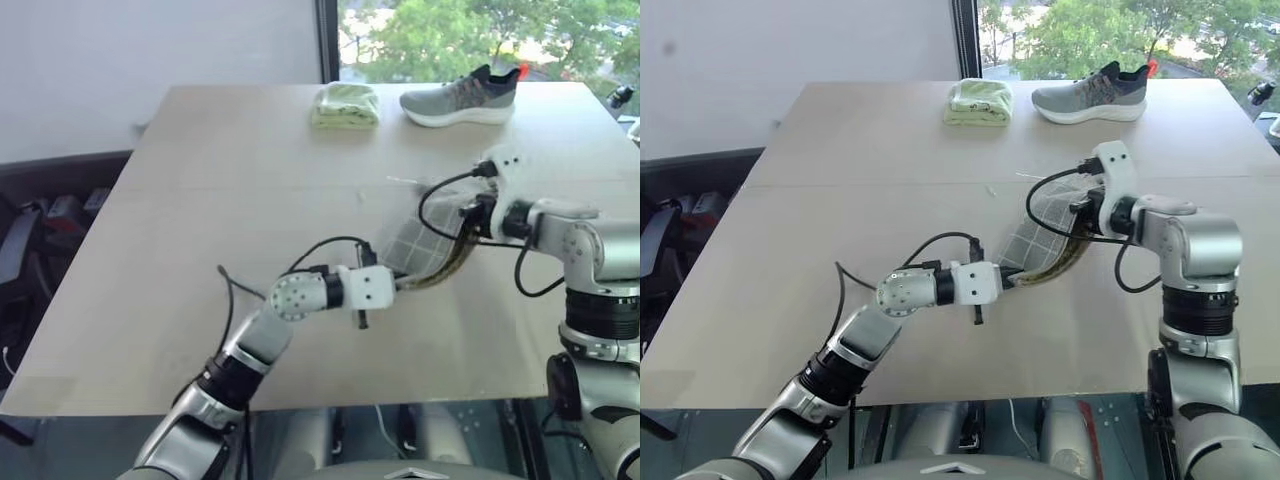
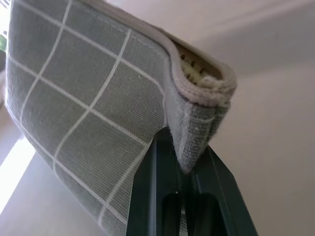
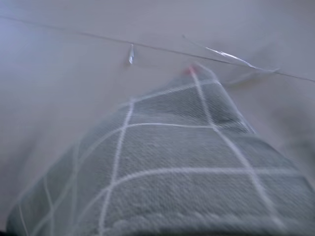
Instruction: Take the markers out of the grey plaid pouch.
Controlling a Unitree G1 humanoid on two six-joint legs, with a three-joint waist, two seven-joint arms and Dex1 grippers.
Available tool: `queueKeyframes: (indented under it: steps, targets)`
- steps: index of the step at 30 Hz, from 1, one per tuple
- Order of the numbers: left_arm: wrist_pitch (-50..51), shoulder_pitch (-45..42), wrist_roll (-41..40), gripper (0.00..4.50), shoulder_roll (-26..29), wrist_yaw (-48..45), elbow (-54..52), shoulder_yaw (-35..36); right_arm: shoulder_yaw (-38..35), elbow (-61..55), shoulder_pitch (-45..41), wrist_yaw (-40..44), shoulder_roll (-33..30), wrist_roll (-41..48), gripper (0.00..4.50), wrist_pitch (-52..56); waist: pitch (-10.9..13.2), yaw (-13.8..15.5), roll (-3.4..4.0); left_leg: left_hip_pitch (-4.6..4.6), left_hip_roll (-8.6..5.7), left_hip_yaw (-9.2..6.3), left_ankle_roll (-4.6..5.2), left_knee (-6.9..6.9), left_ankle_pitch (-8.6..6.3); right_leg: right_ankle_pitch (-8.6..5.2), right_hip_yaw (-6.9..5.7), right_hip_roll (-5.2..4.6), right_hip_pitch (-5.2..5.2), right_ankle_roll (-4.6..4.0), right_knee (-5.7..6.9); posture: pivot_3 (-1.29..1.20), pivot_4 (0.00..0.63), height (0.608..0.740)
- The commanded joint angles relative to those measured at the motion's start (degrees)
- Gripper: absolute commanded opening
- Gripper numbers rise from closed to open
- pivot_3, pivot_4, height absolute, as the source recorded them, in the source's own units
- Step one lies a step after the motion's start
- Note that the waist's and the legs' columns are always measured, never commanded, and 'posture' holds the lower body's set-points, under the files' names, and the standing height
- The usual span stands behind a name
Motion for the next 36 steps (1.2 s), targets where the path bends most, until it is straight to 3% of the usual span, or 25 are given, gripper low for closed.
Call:
queueKeyframes:
  steps: [1, 10, 17, 18, 19, 20, 21, 26, 36]
  targets:
    - [0.60, -1.32, 0.63, 0.00, -0.29, 1.34, 0.16, 1.04, 4.22, -4.37, 1.29, 3.03, -5.14, 0.30, 0.33, -5.48, 0.00, -0.04, 0.00, 0.00, -0.01, -0.01, 0.00, 0.00, 0.00, 0.00, 0.01, -0.01, 0.00, 0.00, 0.00, 0.00, 0.150, 0.740]
    - [7.63, -3.49, -7.92, 0.00, -6.45, 4.93, 0.73, 8.45, 16.74, -7.97, 6.85, 10.27, -17.73, -4.86, 0.33, -23.30, 0.02, -0.06, -0.07, 0.00, 0.00, -0.04, 0.02, 0.00, -0.01, -0.01, 0.02, -0.01, 0.00, 0.02, -0.03, 0.00, 0.150, 0.740]
    - [10.36, -2.61, -12.94, 0.00, -6.61, 2.25, -1.61, 9.17, 19.94, -7.82, 7.75, 12.67, -20.71, -8.79, 0.33, -31.59, 0.03, -0.04, -0.09, 0.00, 0.01, -0.03, 0.01, 0.01, 0.00, -0.01, 0.02, -0.01, 0.00, 0.02, -0.03, 0.00, 0.150, 0.740]
    - [10.71, -2.66, -13.19, 0.00, -6.61, 2.30, -1.61, 9.28, 20.24, -7.81, 7.85, 13.09, -20.99, -9.19, 1.28, -32.24, 0.03, 0.02, -0.09, 0.00, 0.02, -0.03, 0.01, 0.01, 0.00, -0.01, 0.02, -0.01, 0.00, 0.02, -0.03, 0.00, 0.150, 0.740]
    - [10.61, -2.79, -13.18, 0.00, -6.46, 2.28, -1.29, 9.31, 20.29, -7.79, 7.89, 13.14, -21.03, -9.56, 1.58, -32.73, 0.03, 0.04, -0.09, 0.00, 0.02, -0.03, 0.01, 0.01, 0.00, -0.01, 0.02, -0.02, 0.00, 0.02, -0.03, 0.00, 0.150, 0.740]
    - [10.51, -2.89, -13.19, 0.00, -6.30, 2.28, -1.01, 9.32, 20.30, -7.76, 7.87, 13.21, -21.03, -9.93, 2.28, -33.09, 0.03, 0.04, -0.09, 0.00, 0.02, -0.03, 0.01, 0.02, 0.00, -0.01, 0.02, -0.02, 0.00, 0.02, -0.03, 0.00, 0.150, 0.740]
    - [10.45, -2.84, -13.24, 0.00, -6.17, 2.23, -0.95, 9.32, 20.51, -7.82, 7.77, 13.54, -21.24, -10.47, 2.51, -33.82, 0.03, 0.04, -0.09, 0.00, 0.02, -0.02, 0.00, 0.02, 0.00, -0.01, 0.02, -0.02, 0.00, 0.01, -0.03, 0.00, 0.150, 0.740]
    - [9.43, -2.74, -12.57, 0.00, -5.48, 1.83, -0.43, 8.75, 20.23, -7.98, 6.66, 13.59, -20.36, -11.44, 4.47, -34.60, 0.03, 0.03, -0.09, 0.00, 0.01, -0.02, 0.00, 0.02, 0.00, -0.01, 0.02, -0.01, 0.00, 0.02, -0.04, 0.00, 0.150, 0.740]
    - [11.23, -2.84, -16.55, 0.00, -7.44, 0.85, -0.75, 9.99, 24.58, -5.70, 6.26, 16.97, -21.80, -16.12, 4.47, -39.59, 0.03, 0.02, -0.09, 0.00, 0.01, -0.02, 0.00, 0.02, 0.00, -0.01, 0.02, -0.02, 0.00, 0.02, -0.05, 0.00, 0.150, 0.740]
